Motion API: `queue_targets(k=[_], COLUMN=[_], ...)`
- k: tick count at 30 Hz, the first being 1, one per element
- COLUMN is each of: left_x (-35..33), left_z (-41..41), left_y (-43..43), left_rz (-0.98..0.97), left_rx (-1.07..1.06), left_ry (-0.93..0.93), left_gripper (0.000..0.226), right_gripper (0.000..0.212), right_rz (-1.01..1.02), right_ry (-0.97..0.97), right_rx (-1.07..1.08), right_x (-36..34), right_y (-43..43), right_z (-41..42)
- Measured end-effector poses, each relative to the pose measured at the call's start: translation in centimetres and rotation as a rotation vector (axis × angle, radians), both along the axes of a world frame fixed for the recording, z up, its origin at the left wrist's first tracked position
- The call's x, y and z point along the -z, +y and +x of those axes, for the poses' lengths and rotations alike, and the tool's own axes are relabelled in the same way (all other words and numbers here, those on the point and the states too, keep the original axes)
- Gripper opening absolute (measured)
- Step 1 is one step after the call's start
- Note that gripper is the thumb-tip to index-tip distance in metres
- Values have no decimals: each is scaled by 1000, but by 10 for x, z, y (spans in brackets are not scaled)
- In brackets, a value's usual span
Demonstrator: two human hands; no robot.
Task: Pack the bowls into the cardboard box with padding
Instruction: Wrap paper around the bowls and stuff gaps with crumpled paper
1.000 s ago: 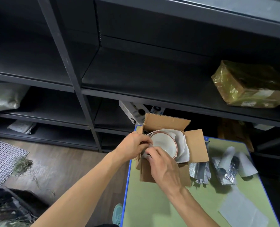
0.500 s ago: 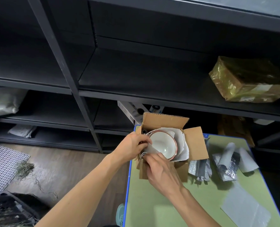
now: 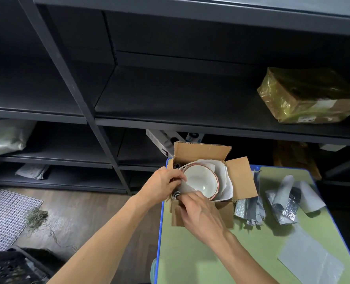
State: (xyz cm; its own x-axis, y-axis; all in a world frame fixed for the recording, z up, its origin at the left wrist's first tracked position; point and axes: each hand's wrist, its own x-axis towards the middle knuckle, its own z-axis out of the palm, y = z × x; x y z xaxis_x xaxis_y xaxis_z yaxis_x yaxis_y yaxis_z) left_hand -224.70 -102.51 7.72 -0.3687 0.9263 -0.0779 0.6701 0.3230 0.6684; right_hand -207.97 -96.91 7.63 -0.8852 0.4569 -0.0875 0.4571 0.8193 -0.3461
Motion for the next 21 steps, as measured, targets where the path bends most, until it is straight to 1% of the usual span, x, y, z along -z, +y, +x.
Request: queue_targets(k=[2,5,8,11,17,19,21], left_x=[2,0,2,4,-13,-18,-22], left_z=[1,6,14,25,63,78,95], left_y=[0,-1,-8,-17,-26,-22,-15], left_rz=[-18,-29,-25,38,134,152,148], left_rx=[-9,-18,-16,-72,-266,-277,-235], left_ry=[16,8,9,29,28,10,-22], left_gripper=[21,21,26,32,21,14,11], right_gripper=[41,33,38,40,20,18,17], right_rz=[-2,-22,-119,-179,-144,-163,-171], right_ry=[-5,35,121,184,278,286,283], right_rx=[2,-15,-56,-63,-36,-28,-22], right_x=[2,5,6,1,-15,-20,-23], right_y=[1,2,6,17,40,44,49], right_z=[-1,3,18,39,68,76,86])
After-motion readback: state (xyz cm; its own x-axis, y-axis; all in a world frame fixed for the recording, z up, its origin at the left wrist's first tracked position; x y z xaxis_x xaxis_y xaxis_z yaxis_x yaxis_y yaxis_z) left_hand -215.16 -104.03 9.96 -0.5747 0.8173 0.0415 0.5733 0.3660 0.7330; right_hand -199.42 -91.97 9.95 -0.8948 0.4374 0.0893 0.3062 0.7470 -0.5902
